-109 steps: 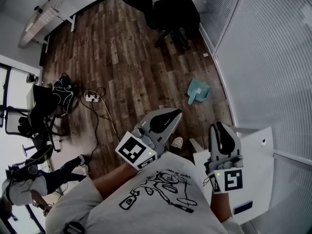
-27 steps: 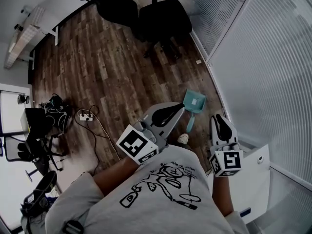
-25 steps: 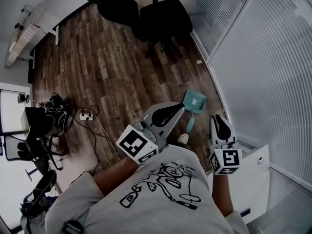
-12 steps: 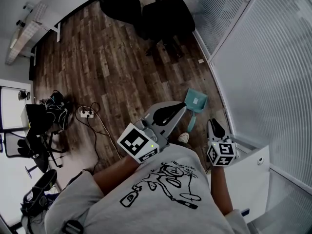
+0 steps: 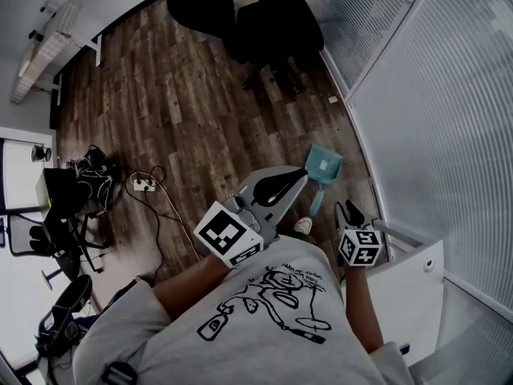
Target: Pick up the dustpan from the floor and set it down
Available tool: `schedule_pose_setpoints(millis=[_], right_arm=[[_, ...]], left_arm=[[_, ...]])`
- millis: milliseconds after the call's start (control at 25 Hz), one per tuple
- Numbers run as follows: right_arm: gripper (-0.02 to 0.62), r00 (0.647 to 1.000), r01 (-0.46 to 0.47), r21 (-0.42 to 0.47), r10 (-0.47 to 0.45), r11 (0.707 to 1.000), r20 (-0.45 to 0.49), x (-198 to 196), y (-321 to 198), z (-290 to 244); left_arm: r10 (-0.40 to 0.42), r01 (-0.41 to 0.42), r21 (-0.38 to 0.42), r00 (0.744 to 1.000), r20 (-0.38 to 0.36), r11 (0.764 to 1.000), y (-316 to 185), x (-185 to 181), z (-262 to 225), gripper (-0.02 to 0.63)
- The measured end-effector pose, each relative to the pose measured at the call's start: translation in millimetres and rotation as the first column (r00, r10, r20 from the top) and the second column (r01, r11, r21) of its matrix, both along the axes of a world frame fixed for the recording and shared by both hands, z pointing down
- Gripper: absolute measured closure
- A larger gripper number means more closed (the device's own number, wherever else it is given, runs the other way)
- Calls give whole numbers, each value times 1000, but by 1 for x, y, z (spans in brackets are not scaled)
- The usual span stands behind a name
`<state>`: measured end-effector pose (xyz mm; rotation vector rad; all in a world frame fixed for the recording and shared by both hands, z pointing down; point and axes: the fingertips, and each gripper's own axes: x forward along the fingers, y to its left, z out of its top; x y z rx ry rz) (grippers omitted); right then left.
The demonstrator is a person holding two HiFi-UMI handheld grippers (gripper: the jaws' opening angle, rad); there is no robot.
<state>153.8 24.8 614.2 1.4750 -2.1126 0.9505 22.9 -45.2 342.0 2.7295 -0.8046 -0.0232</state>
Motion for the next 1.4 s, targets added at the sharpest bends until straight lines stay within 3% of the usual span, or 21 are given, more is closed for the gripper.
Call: schedule_pose_setpoints(millis=[480, 880, 1400], right_arm=[[445, 998, 33, -141, -25, 989, 56, -13, 7, 61], [407, 995, 59, -258, -36, 964, 92, -18, 20, 109], [382, 989, 59, -343, -8, 938, 149, -26, 23, 156]], left_arm=[[-5, 5, -9, 1000, 11, 1000, -2, -7, -2, 604], [-17, 18, -19, 1000, 19, 1000, -6, -16, 1, 604], [-42, 43, -38, 999, 35, 998, -6, -28, 14, 604]])
